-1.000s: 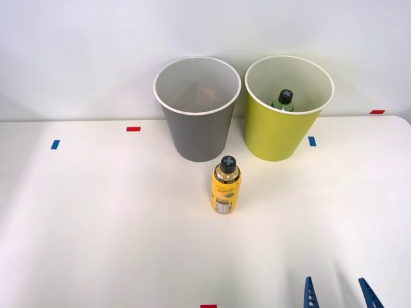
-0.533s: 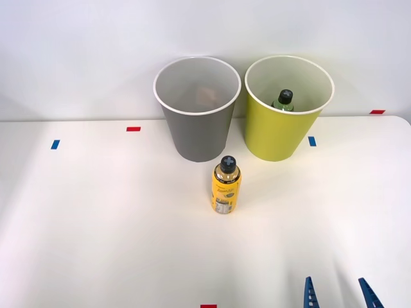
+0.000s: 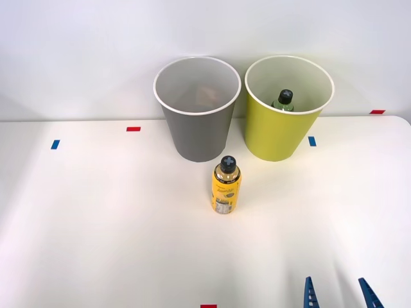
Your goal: Put cans in the gray bin, plastic bottles in the light green bin
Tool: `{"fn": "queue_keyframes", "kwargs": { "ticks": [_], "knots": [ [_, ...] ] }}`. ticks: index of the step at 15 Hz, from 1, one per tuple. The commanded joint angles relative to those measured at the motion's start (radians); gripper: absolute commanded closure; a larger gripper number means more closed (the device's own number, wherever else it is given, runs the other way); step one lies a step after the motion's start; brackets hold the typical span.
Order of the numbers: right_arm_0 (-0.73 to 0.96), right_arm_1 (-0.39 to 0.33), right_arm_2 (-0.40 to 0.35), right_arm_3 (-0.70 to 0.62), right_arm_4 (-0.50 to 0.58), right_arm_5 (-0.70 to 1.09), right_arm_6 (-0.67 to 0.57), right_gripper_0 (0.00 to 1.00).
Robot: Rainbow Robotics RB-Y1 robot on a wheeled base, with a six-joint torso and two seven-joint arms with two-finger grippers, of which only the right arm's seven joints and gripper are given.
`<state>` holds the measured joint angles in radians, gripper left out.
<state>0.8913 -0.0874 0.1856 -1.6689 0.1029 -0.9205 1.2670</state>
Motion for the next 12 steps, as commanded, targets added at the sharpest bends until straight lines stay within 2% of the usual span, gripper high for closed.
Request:
{"fn": "queue_keyframes", "kwargs": {
  "ticks": [1, 12],
  "knots": [
    [0.000, 0.000, 0.000, 0.000, 0.000, 0.000, 0.000, 0.00],
    [0.000, 0.000, 0.000, 0.000, 0.000, 0.000, 0.000, 0.00]
  ]
}}
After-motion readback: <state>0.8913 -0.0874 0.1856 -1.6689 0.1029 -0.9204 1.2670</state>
